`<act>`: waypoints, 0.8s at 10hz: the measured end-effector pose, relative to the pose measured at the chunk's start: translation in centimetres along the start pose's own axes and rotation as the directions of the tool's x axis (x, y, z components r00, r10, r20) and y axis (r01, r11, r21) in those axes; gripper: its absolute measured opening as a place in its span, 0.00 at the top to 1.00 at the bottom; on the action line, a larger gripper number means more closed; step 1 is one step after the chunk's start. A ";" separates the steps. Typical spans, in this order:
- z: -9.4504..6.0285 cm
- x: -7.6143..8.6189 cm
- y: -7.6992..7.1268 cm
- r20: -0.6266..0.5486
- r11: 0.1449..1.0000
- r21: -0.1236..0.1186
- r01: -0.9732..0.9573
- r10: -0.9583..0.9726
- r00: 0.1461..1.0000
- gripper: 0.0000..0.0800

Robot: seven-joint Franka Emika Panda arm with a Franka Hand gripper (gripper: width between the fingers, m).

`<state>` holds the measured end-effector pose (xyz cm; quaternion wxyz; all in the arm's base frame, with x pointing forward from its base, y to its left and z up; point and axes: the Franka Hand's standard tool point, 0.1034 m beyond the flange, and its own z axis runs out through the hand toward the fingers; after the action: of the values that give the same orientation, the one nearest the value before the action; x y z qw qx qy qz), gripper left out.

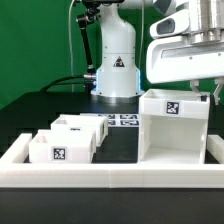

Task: Assemble drawer

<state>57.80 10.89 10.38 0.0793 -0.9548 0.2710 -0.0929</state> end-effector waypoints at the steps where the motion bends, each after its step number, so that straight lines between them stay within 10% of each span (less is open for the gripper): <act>1: -0.1 0.5 0.2 0.001 0.998 0.004 -0.066 0.066 0.998 0.94; 8: -0.8 1.7 0.1 0.010 0.899 0.064 -0.434 0.434 0.901 0.94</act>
Offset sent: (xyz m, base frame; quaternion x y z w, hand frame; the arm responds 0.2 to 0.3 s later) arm 0.0000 0.0000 0.0000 0.0000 0.0000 0.1938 0.9810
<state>59.02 9.79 11.35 0.1280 -0.8672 0.4738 -0.0839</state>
